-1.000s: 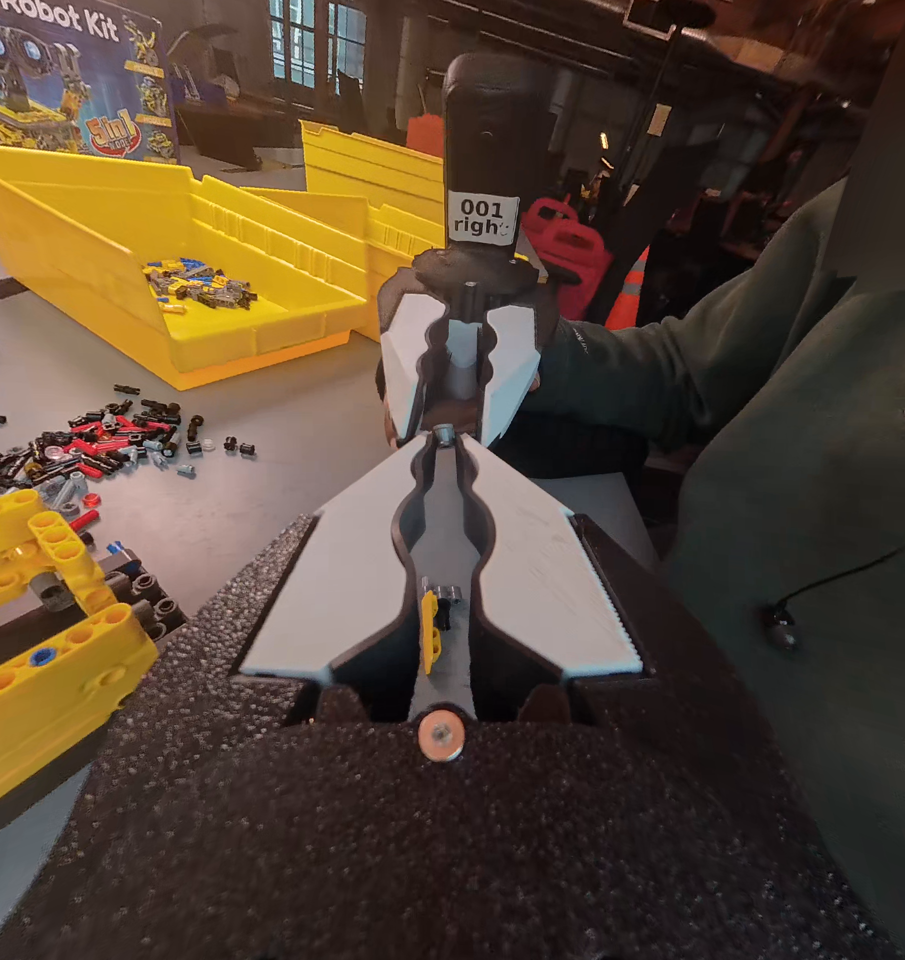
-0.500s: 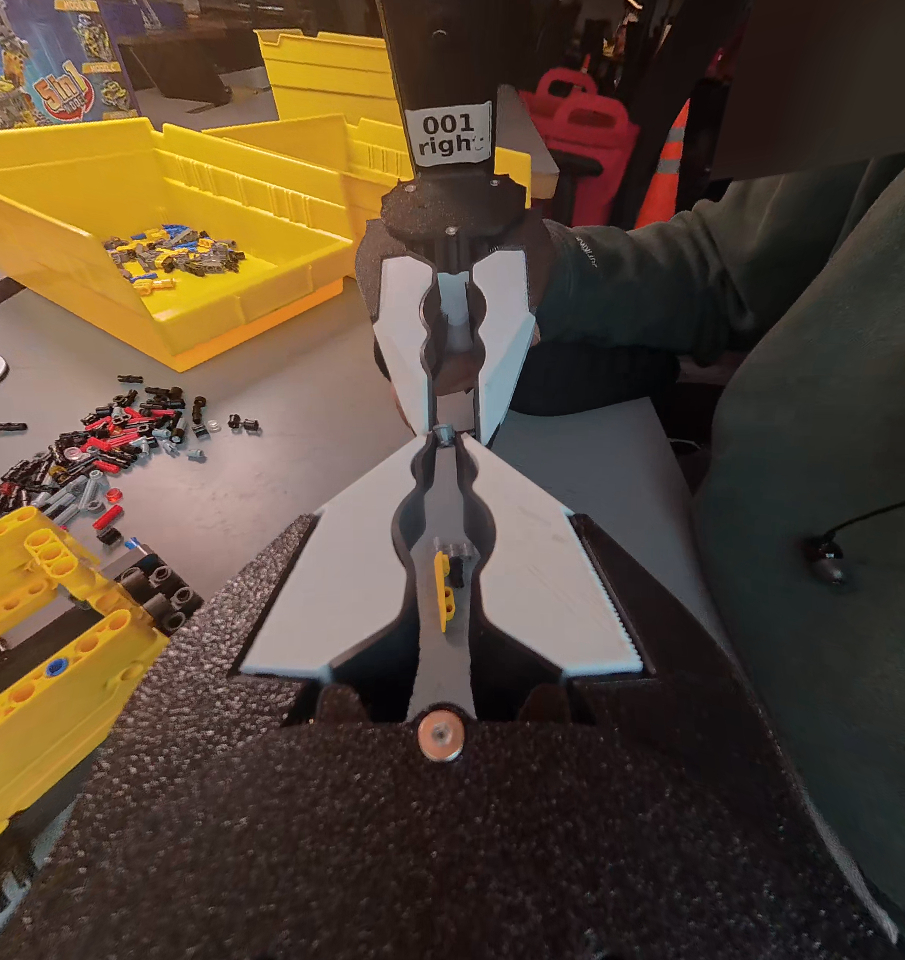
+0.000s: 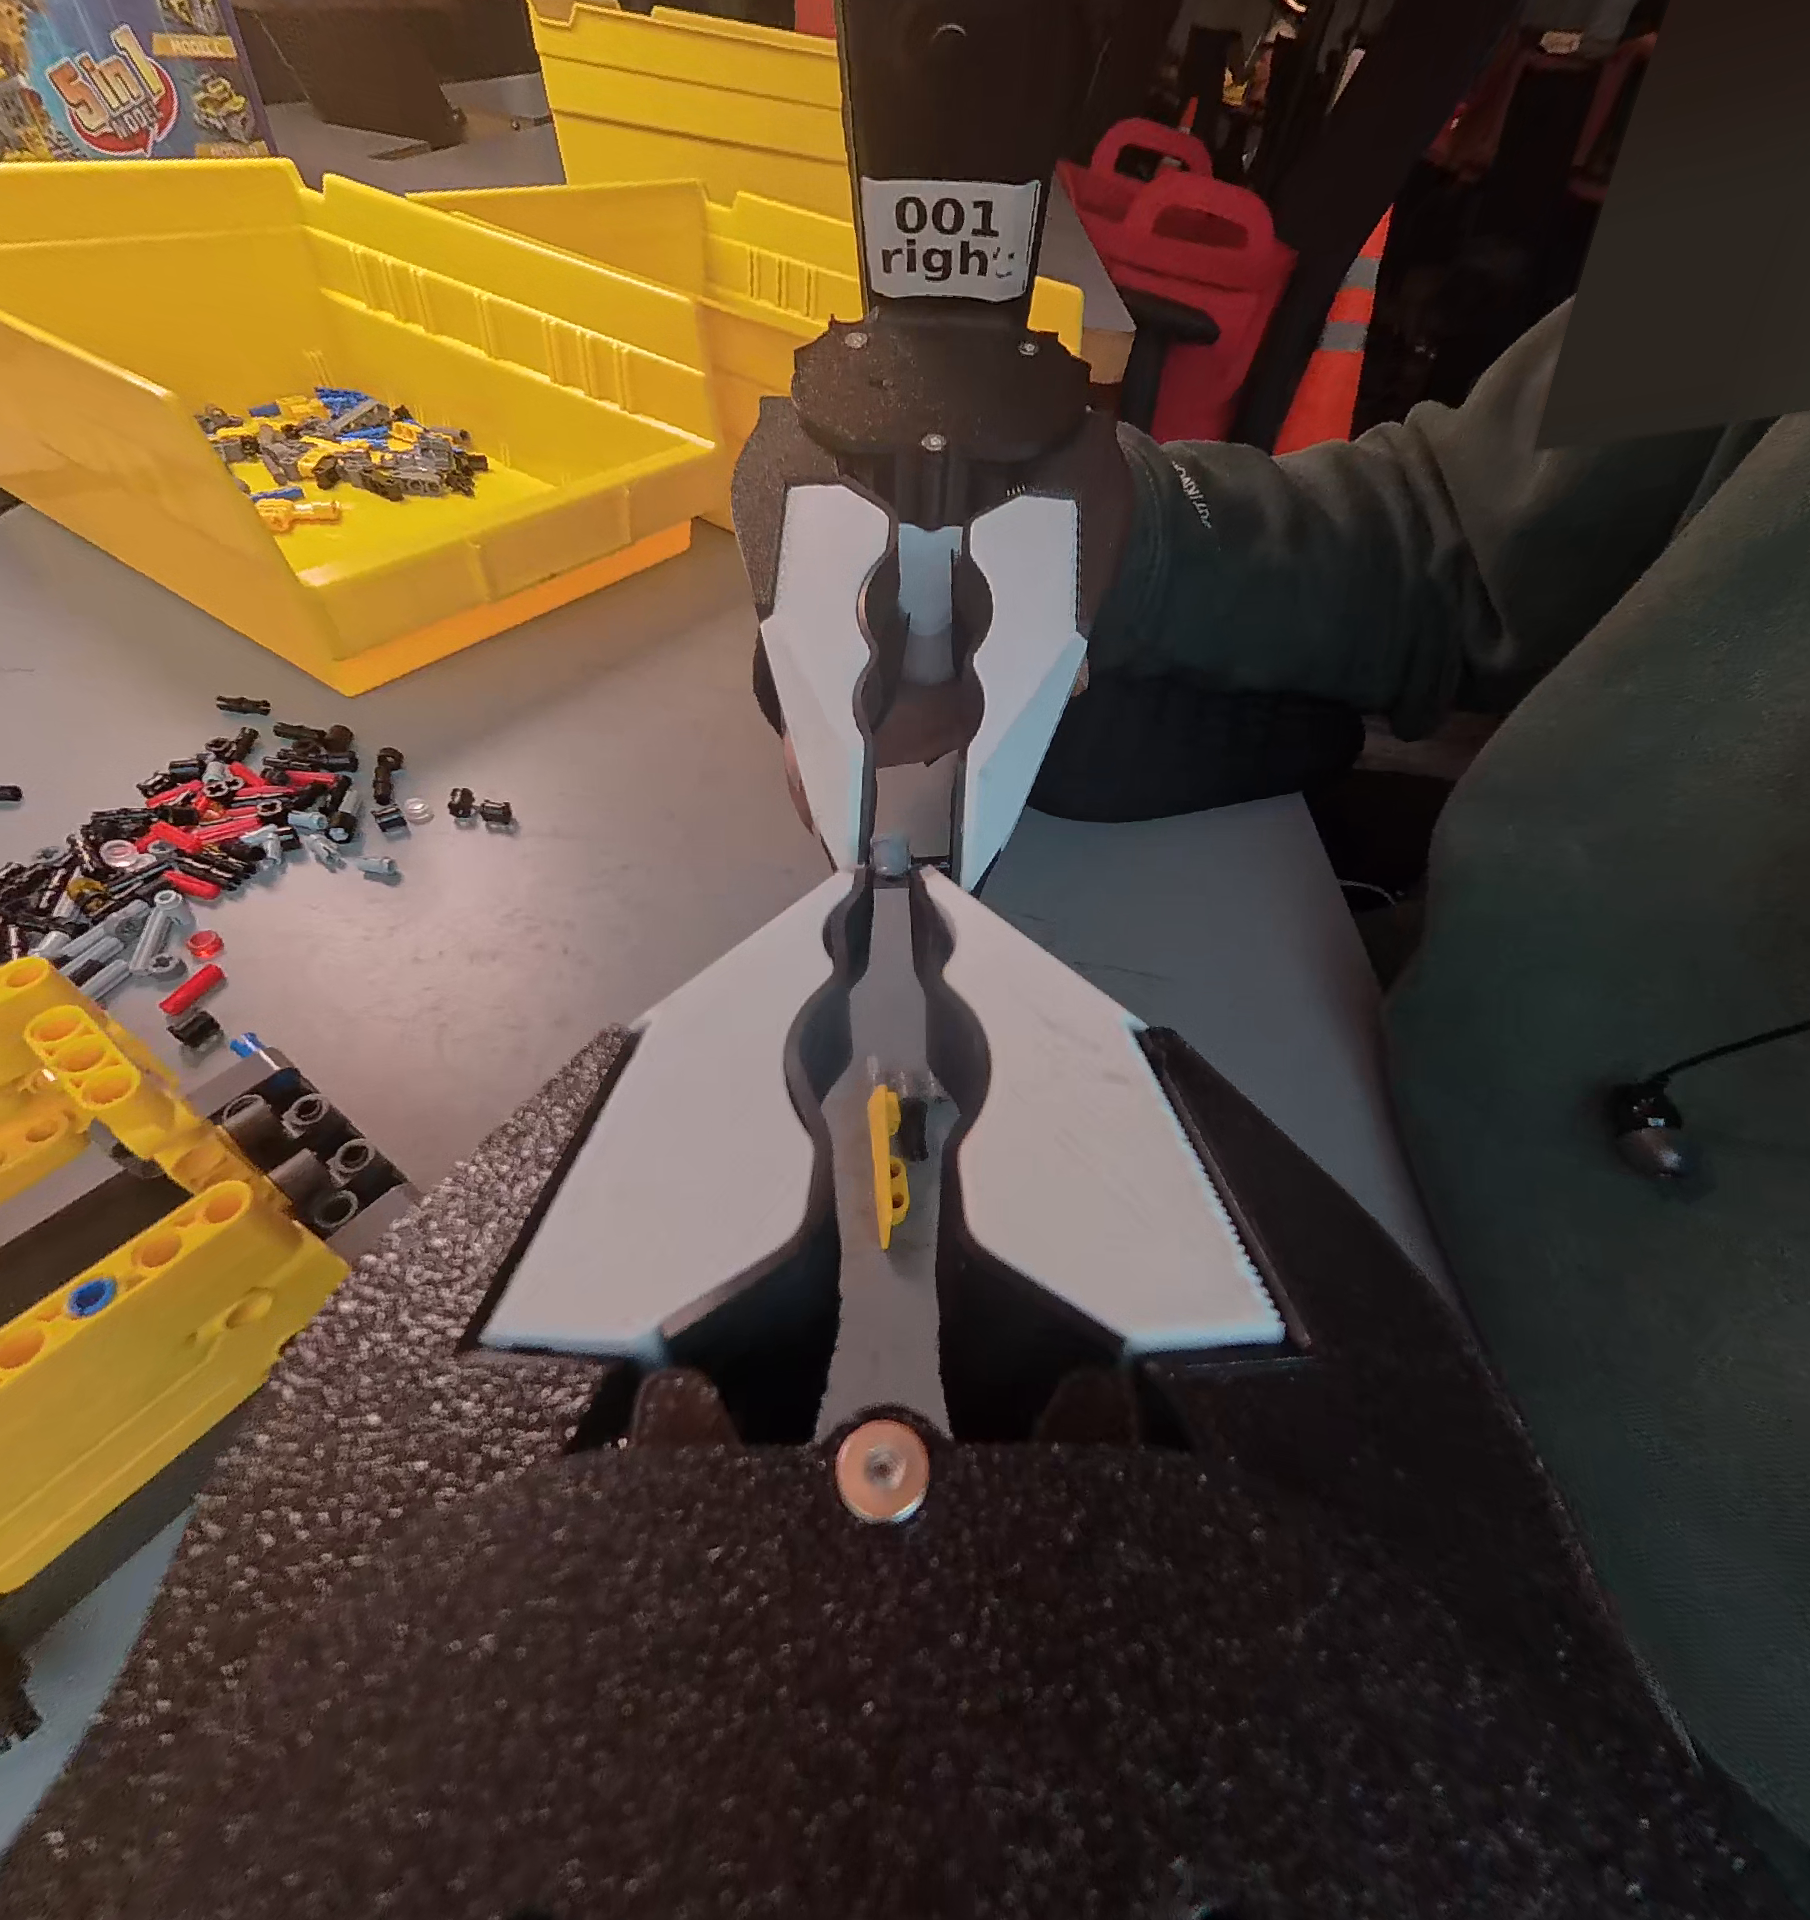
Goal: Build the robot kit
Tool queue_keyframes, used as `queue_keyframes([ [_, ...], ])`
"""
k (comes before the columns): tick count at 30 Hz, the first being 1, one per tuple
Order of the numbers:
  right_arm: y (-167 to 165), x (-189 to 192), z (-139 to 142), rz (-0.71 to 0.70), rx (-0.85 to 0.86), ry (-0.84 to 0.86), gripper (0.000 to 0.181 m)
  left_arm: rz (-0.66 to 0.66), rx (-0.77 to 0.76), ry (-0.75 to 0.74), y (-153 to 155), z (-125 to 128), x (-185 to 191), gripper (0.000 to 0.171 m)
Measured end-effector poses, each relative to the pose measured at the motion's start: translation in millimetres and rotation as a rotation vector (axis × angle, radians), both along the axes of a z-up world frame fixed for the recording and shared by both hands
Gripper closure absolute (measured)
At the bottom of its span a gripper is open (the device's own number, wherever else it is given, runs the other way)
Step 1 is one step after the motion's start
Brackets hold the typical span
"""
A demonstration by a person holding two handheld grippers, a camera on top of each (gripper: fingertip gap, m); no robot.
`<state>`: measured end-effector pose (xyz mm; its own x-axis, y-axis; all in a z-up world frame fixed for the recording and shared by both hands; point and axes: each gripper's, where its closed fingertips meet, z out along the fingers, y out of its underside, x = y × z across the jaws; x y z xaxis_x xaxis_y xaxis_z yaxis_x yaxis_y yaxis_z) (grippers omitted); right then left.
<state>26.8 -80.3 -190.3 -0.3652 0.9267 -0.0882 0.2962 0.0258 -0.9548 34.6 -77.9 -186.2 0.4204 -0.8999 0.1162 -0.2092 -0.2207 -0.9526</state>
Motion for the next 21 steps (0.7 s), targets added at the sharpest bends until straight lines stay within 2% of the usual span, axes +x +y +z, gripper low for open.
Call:
queue_keyframes([
  [21,-1.4,-2.8,-15.3,-0.004,0.112,-0.037,0.163,0.006,-0.027,0.1,0.3,-15.5,0.1,0.166],
])
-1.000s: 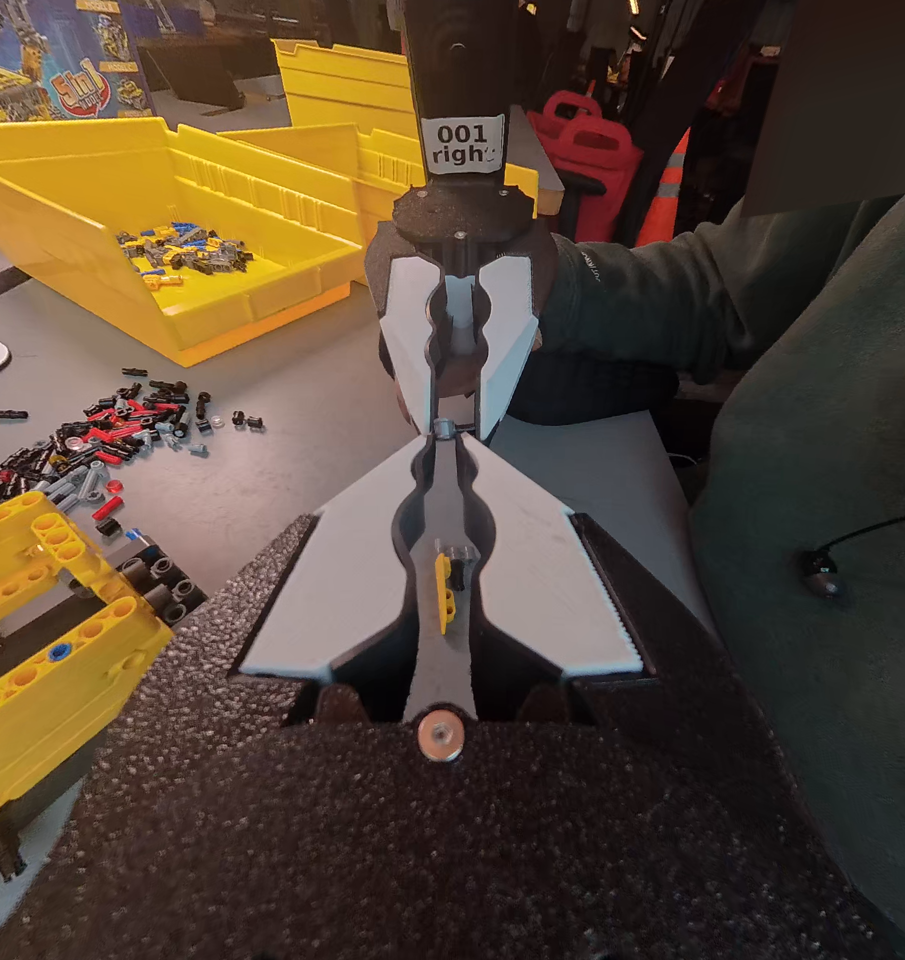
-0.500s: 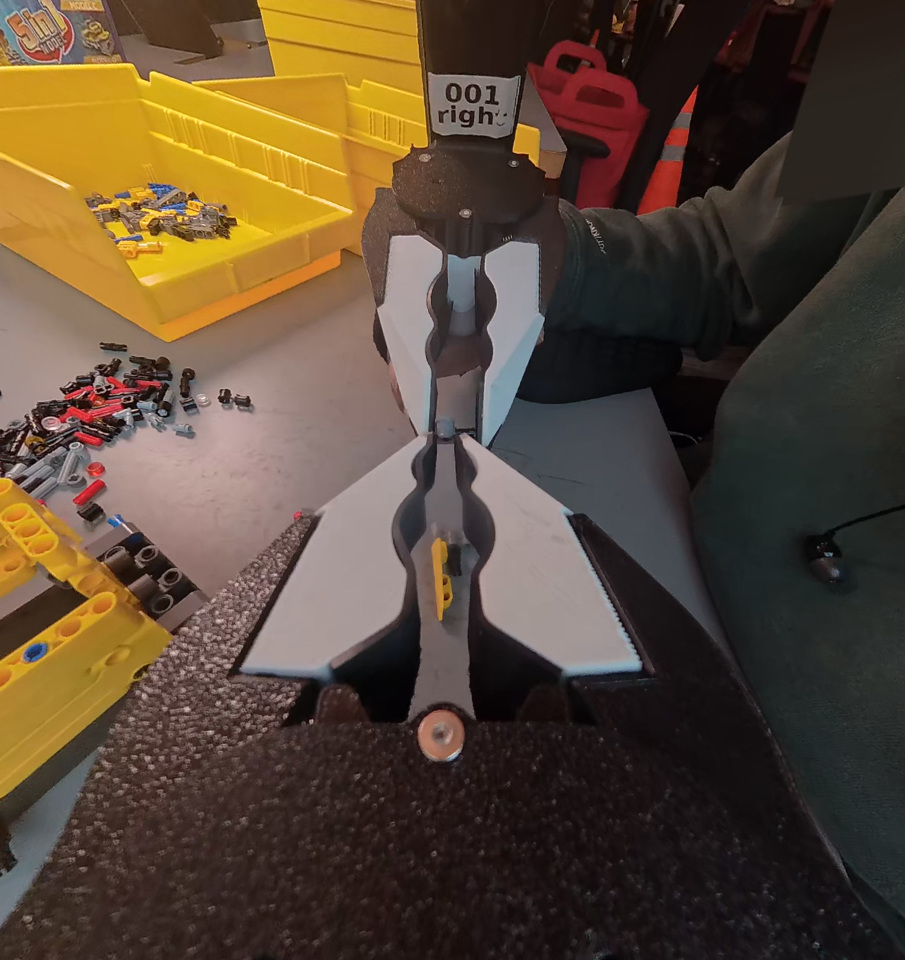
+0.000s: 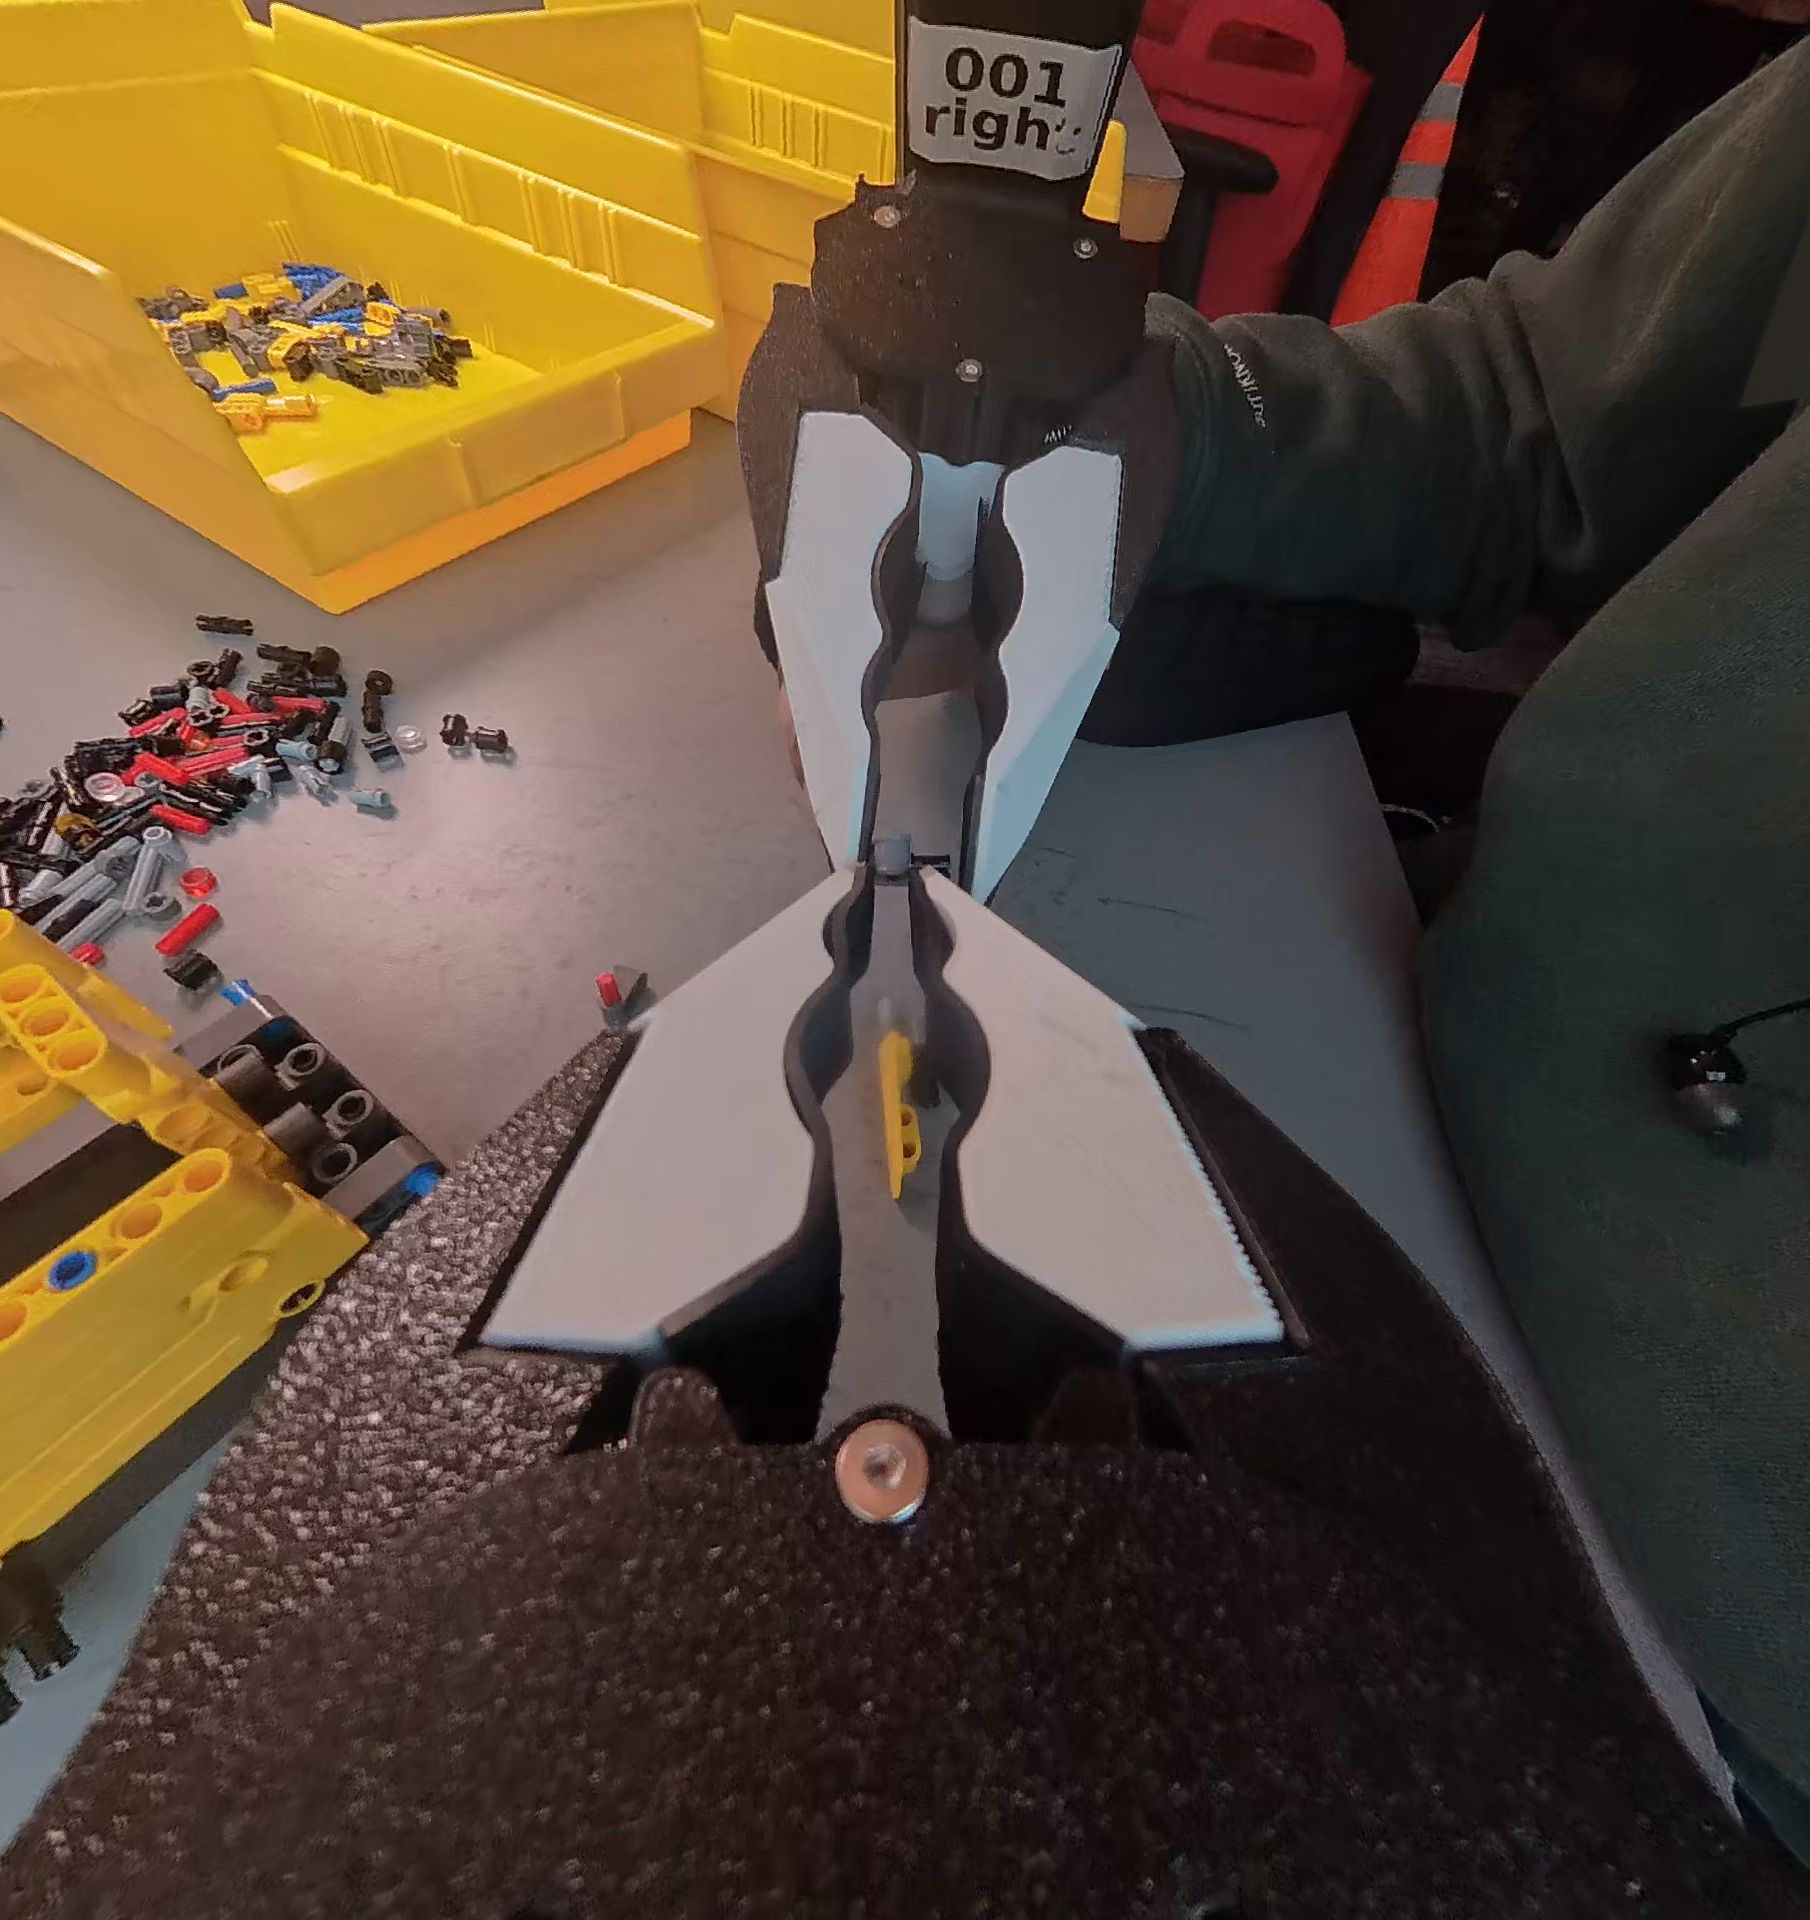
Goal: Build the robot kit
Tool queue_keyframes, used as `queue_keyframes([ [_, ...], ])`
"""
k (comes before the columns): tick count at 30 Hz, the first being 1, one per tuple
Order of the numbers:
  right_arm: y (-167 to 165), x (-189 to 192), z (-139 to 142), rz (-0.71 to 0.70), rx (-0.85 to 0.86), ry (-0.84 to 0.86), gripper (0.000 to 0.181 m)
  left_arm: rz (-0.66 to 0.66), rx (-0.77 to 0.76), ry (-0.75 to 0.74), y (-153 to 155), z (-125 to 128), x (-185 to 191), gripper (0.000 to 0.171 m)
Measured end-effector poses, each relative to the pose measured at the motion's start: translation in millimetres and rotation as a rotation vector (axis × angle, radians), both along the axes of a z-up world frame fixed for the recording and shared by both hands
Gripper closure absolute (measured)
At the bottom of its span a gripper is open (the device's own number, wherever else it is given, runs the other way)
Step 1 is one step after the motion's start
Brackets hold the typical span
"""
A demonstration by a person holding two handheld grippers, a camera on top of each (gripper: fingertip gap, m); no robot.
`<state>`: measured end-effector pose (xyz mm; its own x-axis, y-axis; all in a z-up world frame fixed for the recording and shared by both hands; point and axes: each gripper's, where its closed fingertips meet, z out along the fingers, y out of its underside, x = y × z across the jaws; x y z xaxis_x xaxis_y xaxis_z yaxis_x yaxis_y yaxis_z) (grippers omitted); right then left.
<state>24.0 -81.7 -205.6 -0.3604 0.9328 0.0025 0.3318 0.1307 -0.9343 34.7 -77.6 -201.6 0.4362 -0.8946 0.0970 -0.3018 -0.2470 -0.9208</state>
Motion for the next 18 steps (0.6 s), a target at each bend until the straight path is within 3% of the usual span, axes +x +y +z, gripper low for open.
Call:
queue_keyframes([
  [15,9.2,5.1,-2.0,-0.011,0.007,-0.026,0.166,0.02,-0.012,0.015,2.4,-0.7,-8.5,0.162],
  [18,24.4,10.6,-4.5,-0.05,0.011,-0.041,0.166,-0.001,-0.103,0.103,-3.7,-19.0,-11.6,0.155],
])
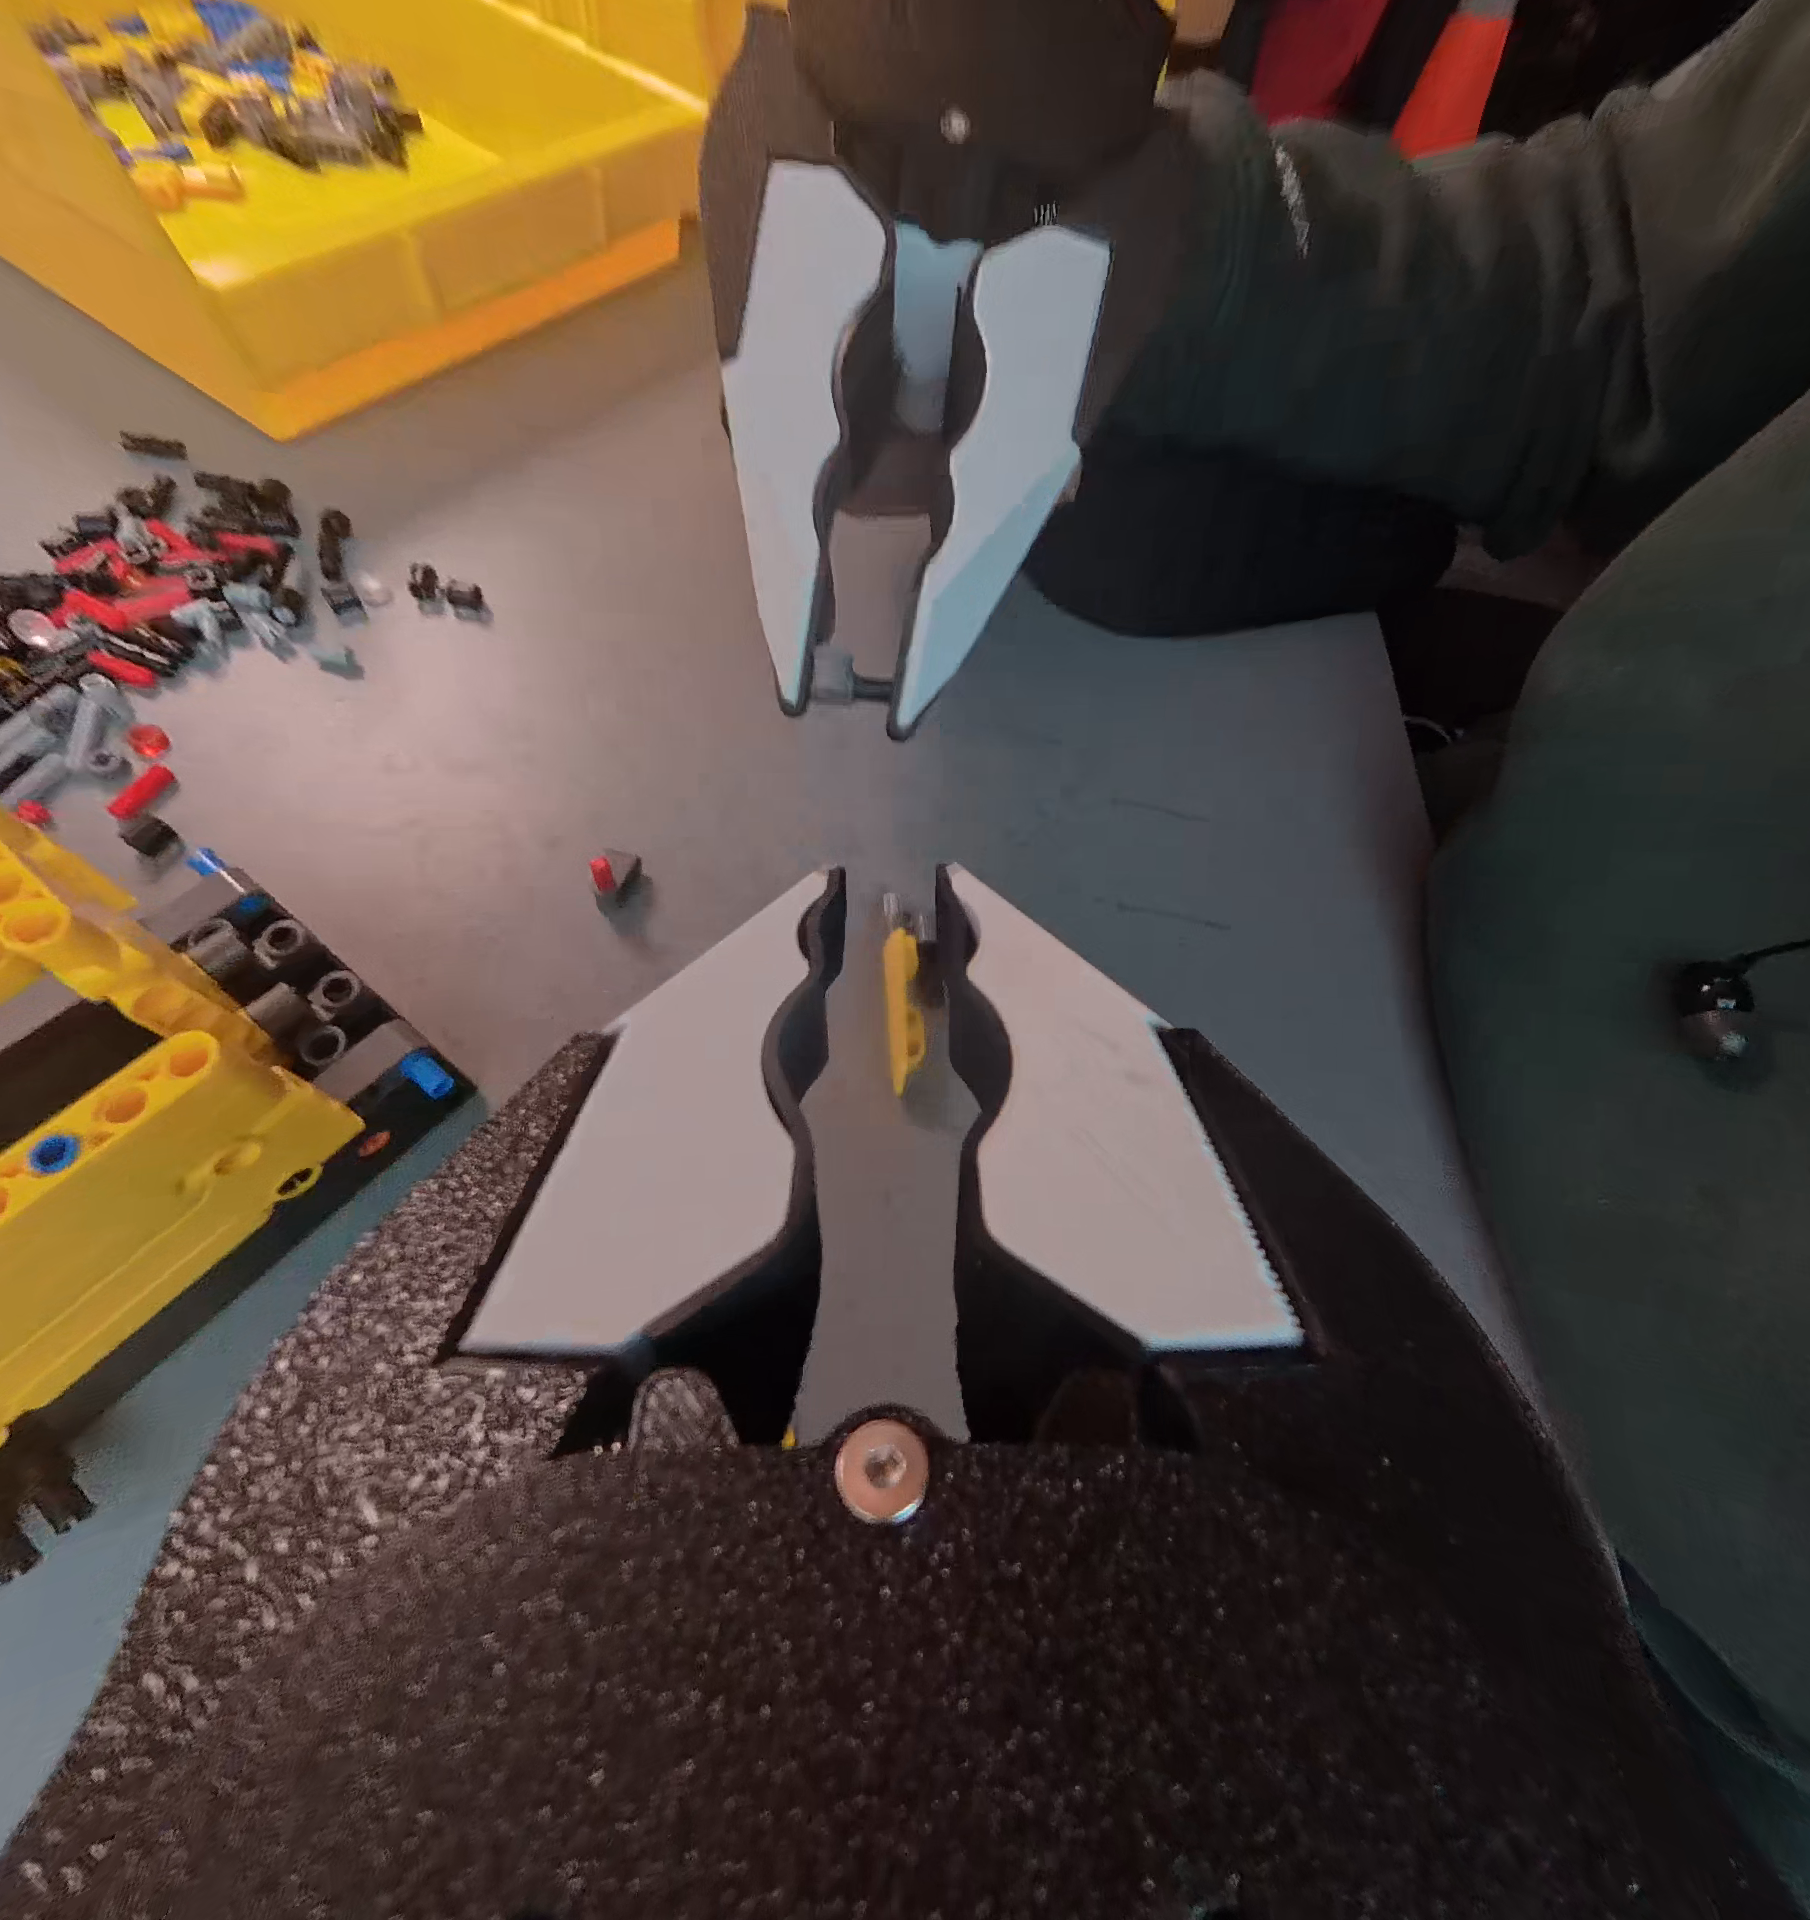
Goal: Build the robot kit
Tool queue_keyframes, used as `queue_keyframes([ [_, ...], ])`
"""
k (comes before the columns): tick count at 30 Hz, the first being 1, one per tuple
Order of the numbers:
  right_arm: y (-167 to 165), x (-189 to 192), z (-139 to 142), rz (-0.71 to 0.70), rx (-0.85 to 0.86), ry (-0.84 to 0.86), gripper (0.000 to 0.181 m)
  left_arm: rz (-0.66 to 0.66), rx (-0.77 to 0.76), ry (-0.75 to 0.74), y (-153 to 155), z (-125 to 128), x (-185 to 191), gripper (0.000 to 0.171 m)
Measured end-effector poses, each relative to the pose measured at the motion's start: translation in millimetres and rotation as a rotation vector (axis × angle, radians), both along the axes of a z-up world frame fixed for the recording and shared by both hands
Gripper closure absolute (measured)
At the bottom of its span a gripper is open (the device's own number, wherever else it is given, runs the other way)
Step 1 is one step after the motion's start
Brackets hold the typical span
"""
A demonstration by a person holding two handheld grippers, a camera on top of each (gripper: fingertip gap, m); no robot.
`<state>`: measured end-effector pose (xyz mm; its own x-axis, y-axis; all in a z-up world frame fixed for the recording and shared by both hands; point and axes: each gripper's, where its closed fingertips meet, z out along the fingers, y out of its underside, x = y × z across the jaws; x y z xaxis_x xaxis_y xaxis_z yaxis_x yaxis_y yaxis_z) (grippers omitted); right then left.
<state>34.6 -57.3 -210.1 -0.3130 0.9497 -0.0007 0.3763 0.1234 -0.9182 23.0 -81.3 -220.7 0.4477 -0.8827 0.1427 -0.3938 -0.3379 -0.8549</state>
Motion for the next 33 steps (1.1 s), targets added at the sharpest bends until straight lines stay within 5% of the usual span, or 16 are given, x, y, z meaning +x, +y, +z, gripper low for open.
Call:
queue_keyframes([
  [13,4.4,3.0,-9.9,-0.005,0.012,-0.041,0.166,-0.042,0.011,0.307,-8.7,-54.2,2.8,0.158],
  [33,-3.6,7.5,-22.3,0.041,0.024,-0.102,0.166,-0.053,-0.065,0.221,-11.9,-46.7,0.3,0.16],
])
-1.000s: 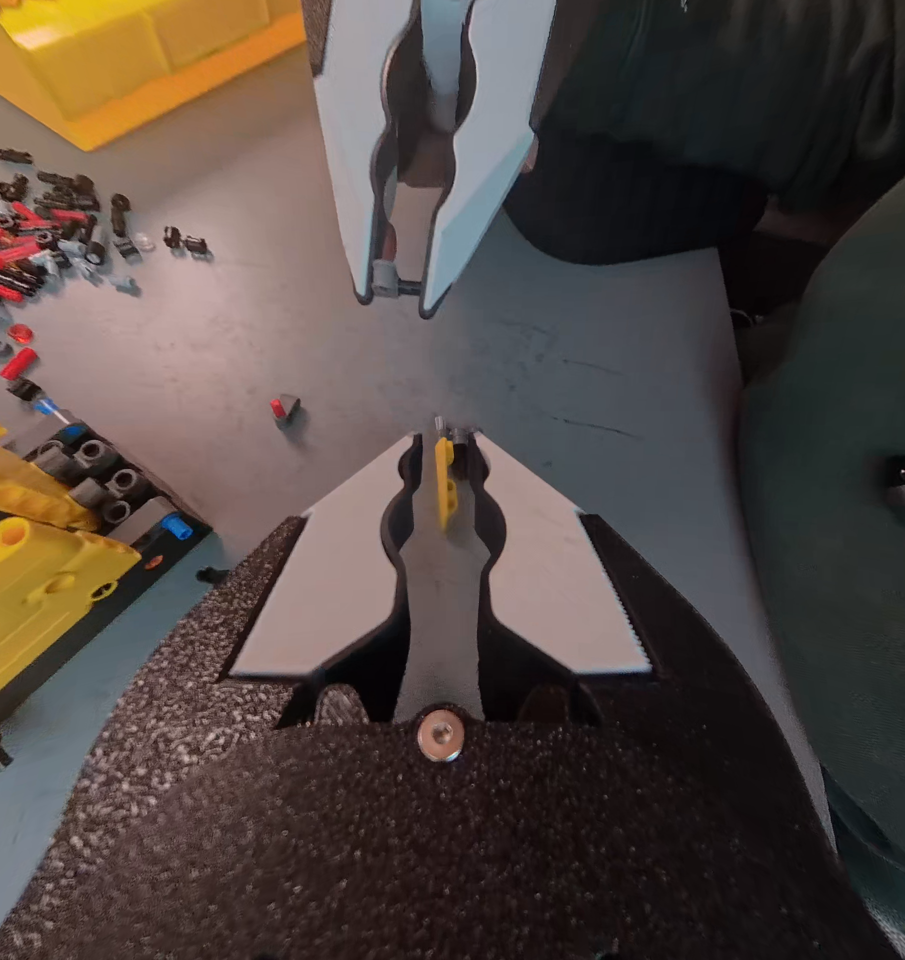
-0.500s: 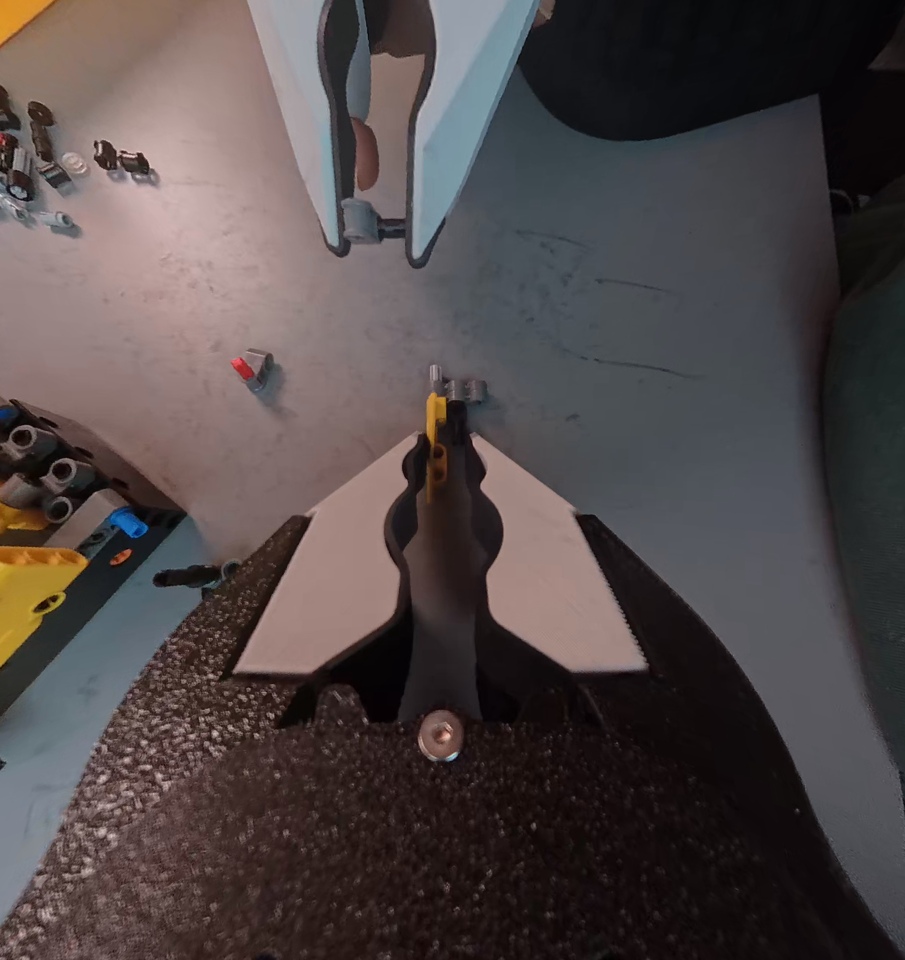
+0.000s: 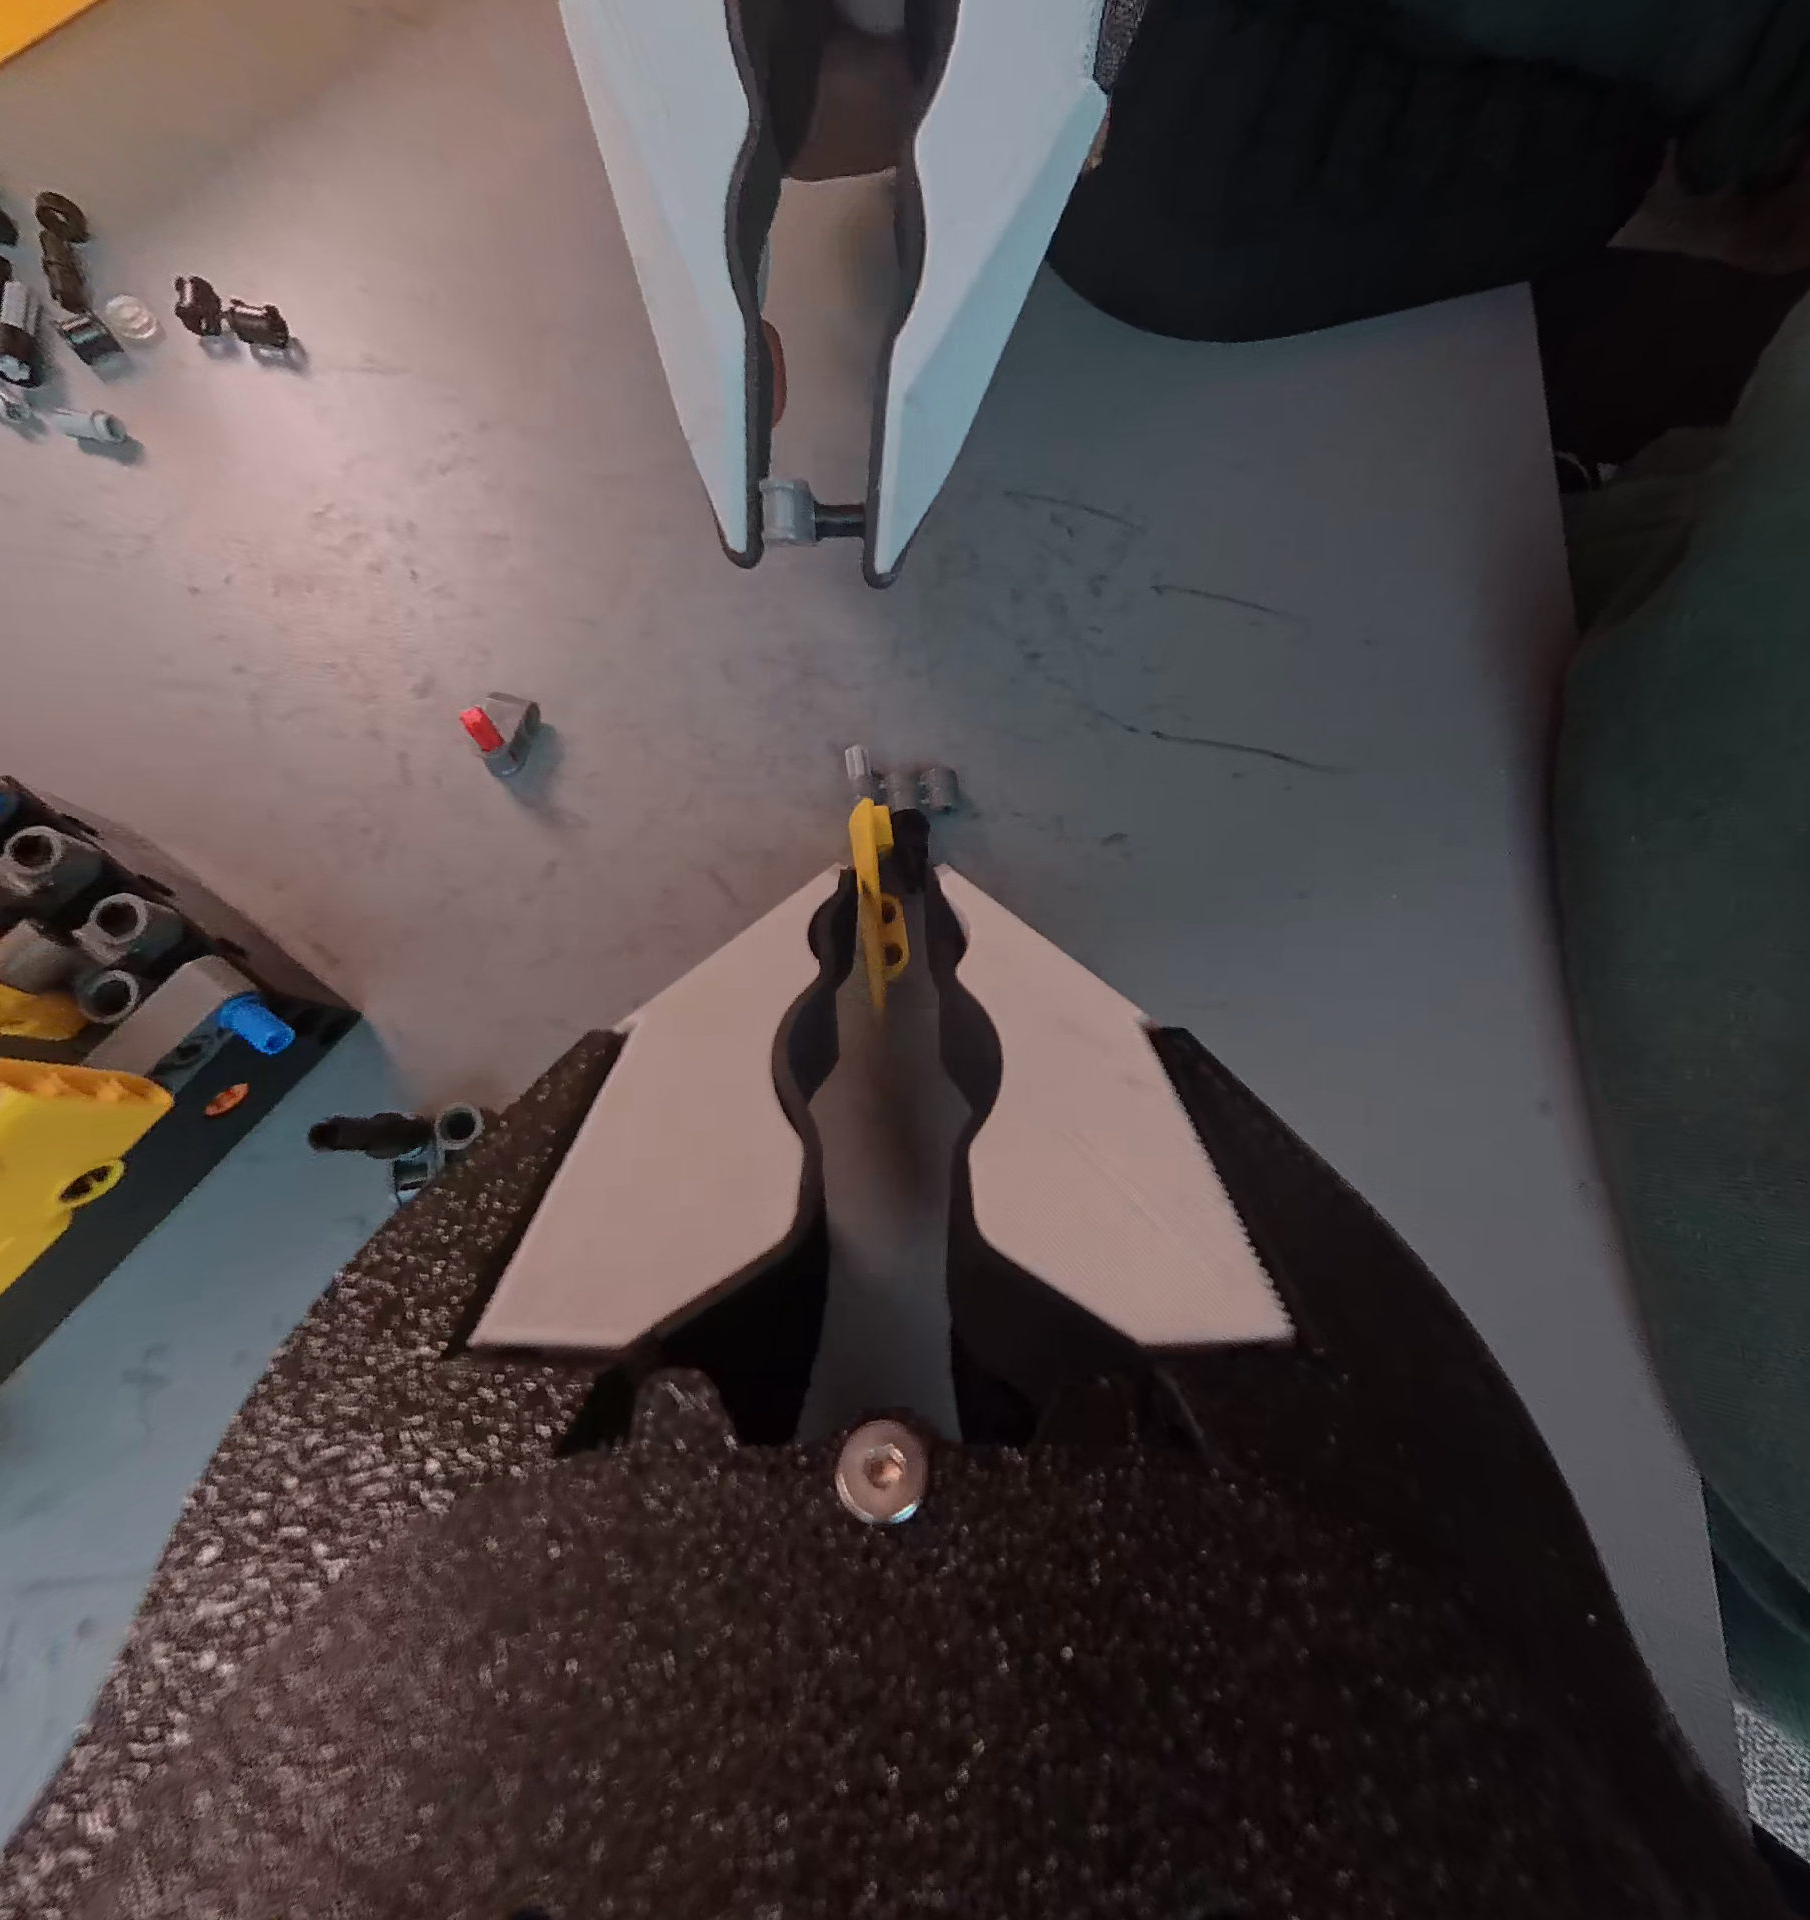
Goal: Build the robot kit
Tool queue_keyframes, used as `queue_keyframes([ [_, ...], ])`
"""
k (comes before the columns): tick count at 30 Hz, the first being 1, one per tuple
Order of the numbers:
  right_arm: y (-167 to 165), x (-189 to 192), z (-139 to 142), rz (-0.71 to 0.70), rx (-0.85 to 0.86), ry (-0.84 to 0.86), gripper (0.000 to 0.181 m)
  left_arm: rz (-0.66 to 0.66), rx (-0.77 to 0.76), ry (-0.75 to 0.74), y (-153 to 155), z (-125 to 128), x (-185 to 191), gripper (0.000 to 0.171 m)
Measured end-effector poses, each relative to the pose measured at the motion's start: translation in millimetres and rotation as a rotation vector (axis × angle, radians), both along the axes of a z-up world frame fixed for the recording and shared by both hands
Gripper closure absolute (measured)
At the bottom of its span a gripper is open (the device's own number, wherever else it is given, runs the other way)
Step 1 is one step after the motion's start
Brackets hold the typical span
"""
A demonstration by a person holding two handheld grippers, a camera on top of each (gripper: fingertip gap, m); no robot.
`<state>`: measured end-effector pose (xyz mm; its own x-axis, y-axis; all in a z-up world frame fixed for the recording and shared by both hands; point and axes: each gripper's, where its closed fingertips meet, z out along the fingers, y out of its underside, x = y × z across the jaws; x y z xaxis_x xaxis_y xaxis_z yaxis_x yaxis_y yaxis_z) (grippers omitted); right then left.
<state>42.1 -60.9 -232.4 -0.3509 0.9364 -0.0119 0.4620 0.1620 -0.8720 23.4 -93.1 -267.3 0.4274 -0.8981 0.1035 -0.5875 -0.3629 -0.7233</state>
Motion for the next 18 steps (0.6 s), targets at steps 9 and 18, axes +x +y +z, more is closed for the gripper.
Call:
queue_keyframes([
  [9,-2.1,1.0,-3.0,0.011,0.003,-0.014,0.166,0.025,0.119,0.087,11.3,-3.9,-1.9,0.171],
  [18,-0.7,-0.6,30.6,0.01,-0.074,0.15,0.166,0.082,0.268,-0.207,23.3,58.6,4.0,0.171],
])
